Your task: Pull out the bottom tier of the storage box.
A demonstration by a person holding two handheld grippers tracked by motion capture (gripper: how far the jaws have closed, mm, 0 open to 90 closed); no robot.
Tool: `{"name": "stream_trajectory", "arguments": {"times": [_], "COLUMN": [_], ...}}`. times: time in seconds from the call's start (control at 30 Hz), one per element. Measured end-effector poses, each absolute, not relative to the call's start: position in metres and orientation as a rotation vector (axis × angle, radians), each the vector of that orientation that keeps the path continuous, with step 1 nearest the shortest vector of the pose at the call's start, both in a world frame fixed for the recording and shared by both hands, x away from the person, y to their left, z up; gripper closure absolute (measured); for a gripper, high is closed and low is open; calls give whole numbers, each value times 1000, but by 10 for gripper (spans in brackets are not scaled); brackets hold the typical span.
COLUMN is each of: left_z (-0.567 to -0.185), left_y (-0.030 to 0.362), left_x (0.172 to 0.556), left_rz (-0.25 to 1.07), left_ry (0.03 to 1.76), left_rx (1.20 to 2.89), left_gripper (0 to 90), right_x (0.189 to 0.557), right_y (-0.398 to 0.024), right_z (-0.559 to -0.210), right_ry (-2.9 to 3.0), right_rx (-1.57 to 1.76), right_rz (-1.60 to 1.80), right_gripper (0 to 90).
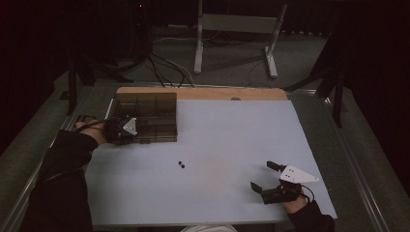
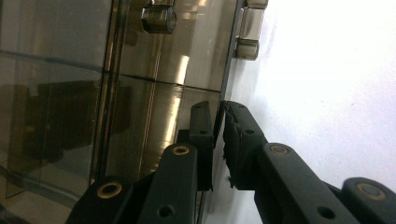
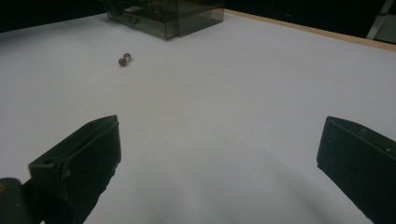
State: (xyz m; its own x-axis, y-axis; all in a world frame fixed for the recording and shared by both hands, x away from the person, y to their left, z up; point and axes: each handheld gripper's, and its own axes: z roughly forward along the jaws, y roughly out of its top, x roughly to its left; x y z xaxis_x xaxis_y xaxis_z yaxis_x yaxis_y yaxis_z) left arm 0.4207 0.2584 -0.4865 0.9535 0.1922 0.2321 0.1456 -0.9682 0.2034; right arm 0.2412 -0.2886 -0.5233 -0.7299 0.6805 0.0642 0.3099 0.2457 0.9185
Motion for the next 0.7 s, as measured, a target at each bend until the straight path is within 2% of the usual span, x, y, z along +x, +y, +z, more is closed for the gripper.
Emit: {"name": "stream_trajectory", "arguments": {"times": [0.43, 0.7], "left_z": [-481, -483], "left_y": [257, 260], "left_x": [411, 400], "left_rz": [325, 272], "left_ry": [76, 76], "left_rx": [2935, 2917], "left_gripper": [866, 876], "right_x": [241, 241], "right_y": [-289, -289], "right_z": [-524, -524], "right_ry": [2178, 2182], "right_rx": [916, 914], "right_rz": [1481, 1482], "right_gripper": [1, 1]}}
